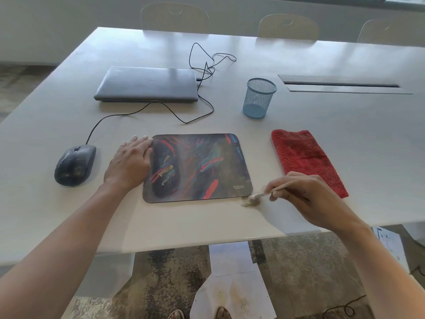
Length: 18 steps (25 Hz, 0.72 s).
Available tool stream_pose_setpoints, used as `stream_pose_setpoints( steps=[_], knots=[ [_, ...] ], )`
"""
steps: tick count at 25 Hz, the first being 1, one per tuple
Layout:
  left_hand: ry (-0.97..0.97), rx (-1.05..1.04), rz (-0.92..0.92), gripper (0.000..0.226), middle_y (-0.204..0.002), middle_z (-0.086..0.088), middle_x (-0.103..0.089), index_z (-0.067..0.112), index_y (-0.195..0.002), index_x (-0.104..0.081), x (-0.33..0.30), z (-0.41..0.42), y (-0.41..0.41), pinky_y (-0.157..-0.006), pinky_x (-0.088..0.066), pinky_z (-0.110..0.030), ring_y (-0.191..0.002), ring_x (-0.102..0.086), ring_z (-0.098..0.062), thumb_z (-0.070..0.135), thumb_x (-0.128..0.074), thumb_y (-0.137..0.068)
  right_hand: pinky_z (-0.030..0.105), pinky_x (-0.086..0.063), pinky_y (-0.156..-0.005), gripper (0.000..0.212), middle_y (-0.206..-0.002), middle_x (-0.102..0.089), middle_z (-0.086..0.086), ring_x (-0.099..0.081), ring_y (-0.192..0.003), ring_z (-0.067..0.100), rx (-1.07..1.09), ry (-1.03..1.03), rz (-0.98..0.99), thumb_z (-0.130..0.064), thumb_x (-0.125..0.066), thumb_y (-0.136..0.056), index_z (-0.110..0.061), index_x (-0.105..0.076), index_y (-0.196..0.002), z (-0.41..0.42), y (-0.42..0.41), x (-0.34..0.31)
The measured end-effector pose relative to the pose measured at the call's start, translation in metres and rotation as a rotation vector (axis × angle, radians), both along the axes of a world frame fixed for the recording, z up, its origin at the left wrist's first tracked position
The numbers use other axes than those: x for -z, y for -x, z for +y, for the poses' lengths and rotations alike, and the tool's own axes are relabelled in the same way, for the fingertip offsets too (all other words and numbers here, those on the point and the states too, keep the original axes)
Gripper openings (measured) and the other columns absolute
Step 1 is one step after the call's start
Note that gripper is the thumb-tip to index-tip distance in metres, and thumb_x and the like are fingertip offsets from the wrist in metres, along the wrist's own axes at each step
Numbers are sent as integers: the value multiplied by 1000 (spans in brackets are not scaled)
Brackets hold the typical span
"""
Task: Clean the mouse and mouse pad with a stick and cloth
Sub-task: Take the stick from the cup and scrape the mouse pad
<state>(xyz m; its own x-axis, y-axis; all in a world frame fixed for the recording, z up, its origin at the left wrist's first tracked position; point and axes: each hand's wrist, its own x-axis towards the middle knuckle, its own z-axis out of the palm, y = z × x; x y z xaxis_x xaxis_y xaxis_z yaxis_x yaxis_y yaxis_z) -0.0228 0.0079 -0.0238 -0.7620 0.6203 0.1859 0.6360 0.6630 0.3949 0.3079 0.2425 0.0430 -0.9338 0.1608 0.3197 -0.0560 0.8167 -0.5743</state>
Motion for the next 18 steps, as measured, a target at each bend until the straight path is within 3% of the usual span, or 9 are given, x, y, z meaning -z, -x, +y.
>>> stream_pose_setpoints(
  steps=[3, 7, 11, 15, 18],
  knots=[
    [-3, 2, 1, 42, -152, -4, -40, 19, -141, -47, 0, -1, 0, -117, -13, -36, -144, -26, -21, 26, -36, -101, 21, -52, -73, 24, -88, -73, -14, -68, -82, 4, 60, 52, 56, -29, -57, -92, -15, -75, -101, -1, 12, -3],
    [-3, 3, 6, 42, -151, -4, -41, 19, -140, -48, 0, -1, 0, -117, -13, -36, -143, -26, -21, 26, -37, -101, 33, -56, -73, 11, -84, -72, -14, -69, -78, 11, -14, -98, 8, -9, -66, -91, -14, -75, -96, -8, 24, 1],
    [-2, 3, 10, 42, -151, -3, -41, 18, -141, -47, 2, -1, 1, -117, -13, -36, -143, -27, -21, 26, -36, -101, 8, -50, -65, 12, -87, -68, -23, -66, -70, -8, -32, -2, 31, -13, -59, -95, -12, -72, -92, 4, 41, -13],
    [-10, 3, 10, 42, -151, -3, -41, 18, -140, -48, 1, -1, 1, -117, -14, -35, -143, -27, -21, 26, -36, -100, 9, -47, -64, 7, -85, -70, -23, -64, -65, -6, 138, 141, 79, -5, -67, -89, -10, -72, -87, 15, 95, -18],
    [-15, 6, 11, 42, -150, -4, -42, 17, -139, -49, 0, -1, 0, -116, -14, -35, -143, -28, -21, 25, -37, -100, 3, -40, -64, 6, -70, -66, -32, -57, -60, -7, 178, 119, 73, -14, -72, -87, -10, -73, -82, 16, 139, -15]
  ],
)
